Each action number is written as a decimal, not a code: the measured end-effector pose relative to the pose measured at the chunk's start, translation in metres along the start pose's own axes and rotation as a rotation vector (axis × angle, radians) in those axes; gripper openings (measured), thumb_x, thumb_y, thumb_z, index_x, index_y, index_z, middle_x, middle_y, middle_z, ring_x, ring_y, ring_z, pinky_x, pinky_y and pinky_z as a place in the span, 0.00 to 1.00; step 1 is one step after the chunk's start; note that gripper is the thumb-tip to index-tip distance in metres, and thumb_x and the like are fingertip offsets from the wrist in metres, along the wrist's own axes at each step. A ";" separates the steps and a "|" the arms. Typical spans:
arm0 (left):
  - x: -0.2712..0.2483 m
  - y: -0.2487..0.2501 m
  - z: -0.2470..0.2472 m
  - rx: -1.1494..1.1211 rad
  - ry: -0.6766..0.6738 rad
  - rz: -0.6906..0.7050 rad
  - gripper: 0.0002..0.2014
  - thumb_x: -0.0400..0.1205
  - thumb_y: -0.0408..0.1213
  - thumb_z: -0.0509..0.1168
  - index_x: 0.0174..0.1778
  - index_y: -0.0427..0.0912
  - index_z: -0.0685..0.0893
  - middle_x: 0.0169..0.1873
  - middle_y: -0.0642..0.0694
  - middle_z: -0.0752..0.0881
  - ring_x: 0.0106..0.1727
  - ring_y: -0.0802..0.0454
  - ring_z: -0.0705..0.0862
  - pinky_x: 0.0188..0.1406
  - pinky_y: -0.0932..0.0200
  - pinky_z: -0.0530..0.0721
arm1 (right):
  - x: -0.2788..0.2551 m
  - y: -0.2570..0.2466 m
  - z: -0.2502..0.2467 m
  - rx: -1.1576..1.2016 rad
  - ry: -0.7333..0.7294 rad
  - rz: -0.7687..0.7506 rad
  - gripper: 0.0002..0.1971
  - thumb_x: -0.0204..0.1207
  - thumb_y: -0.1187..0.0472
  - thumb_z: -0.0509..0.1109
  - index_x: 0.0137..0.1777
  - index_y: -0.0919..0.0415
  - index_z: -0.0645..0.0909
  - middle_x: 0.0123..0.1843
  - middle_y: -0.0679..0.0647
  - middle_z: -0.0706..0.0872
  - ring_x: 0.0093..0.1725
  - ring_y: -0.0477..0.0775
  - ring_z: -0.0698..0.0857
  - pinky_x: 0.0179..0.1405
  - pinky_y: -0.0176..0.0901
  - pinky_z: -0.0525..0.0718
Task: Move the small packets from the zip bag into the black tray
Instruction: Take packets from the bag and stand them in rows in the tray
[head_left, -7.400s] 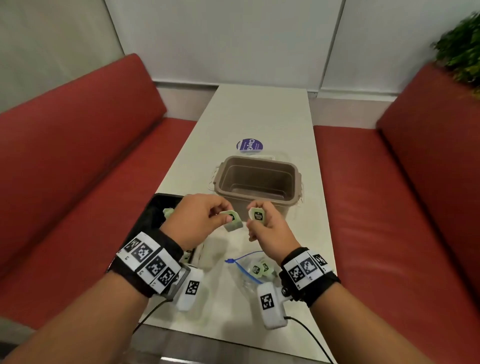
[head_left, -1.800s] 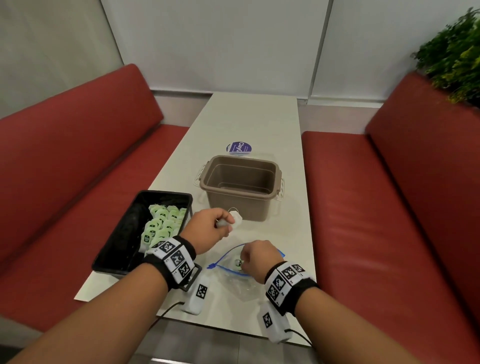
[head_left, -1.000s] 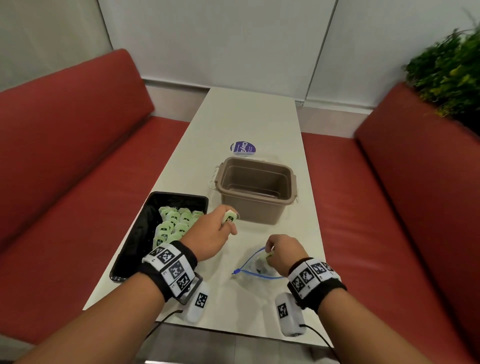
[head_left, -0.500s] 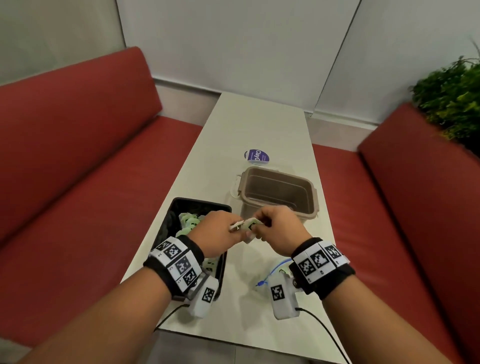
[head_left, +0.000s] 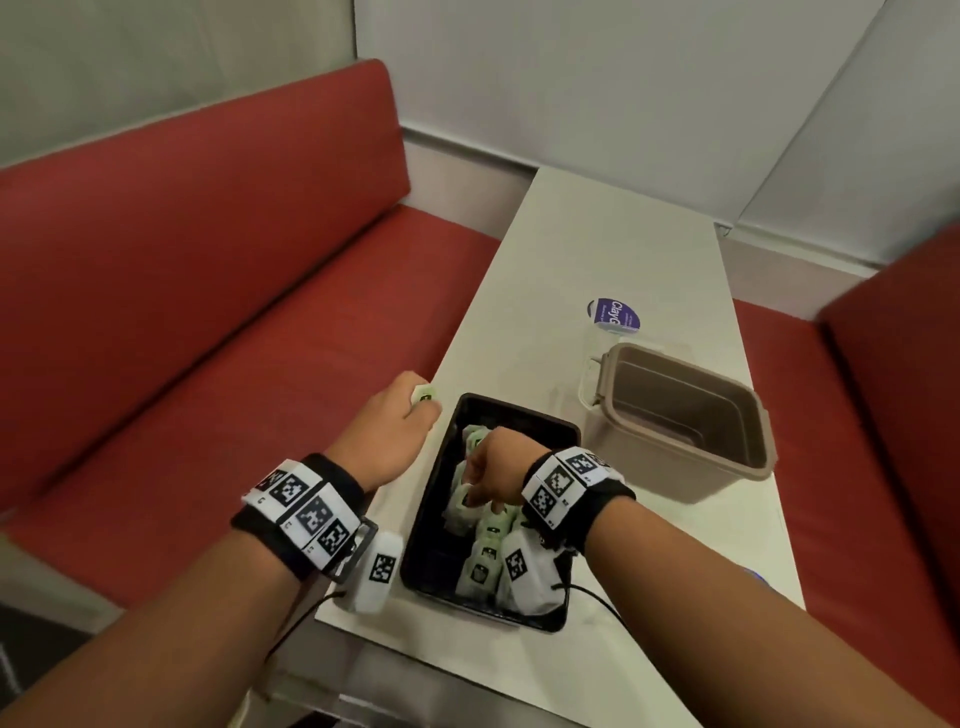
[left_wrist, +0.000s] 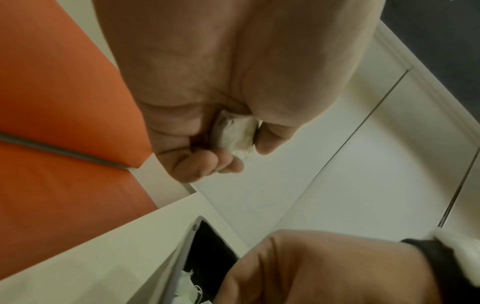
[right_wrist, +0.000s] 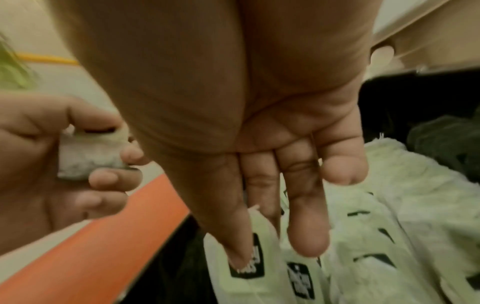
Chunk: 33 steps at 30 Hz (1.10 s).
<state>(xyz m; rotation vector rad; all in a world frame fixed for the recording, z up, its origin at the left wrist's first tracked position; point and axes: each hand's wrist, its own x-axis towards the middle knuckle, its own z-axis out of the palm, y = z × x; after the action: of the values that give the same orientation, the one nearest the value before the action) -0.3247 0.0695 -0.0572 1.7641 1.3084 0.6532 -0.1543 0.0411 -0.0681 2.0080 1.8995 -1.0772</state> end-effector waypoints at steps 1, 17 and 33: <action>0.000 -0.005 -0.003 0.002 -0.004 -0.001 0.04 0.85 0.41 0.61 0.49 0.45 0.78 0.38 0.46 0.84 0.39 0.48 0.80 0.35 0.55 0.74 | 0.009 -0.002 0.004 -0.043 -0.025 0.025 0.07 0.70 0.57 0.81 0.44 0.52 0.86 0.38 0.50 0.90 0.40 0.53 0.92 0.50 0.50 0.91; 0.013 -0.048 -0.002 0.020 -0.121 0.049 0.05 0.83 0.49 0.66 0.46 0.54 0.80 0.36 0.50 0.86 0.39 0.50 0.85 0.37 0.55 0.81 | 0.049 -0.013 0.020 -0.276 0.023 0.286 0.27 0.61 0.47 0.81 0.57 0.46 0.74 0.61 0.55 0.83 0.63 0.62 0.83 0.63 0.55 0.82; 0.022 -0.052 0.015 0.149 -0.269 0.000 0.12 0.75 0.52 0.73 0.43 0.47 0.86 0.40 0.50 0.88 0.42 0.51 0.86 0.47 0.46 0.86 | 0.054 -0.013 0.048 -0.434 0.020 0.289 0.27 0.77 0.52 0.70 0.75 0.58 0.72 0.70 0.60 0.74 0.70 0.64 0.77 0.66 0.58 0.81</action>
<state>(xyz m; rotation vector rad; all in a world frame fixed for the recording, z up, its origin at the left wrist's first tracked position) -0.3325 0.0913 -0.1101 1.8964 1.1953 0.3100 -0.1888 0.0588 -0.1304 1.9553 1.6094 -0.5203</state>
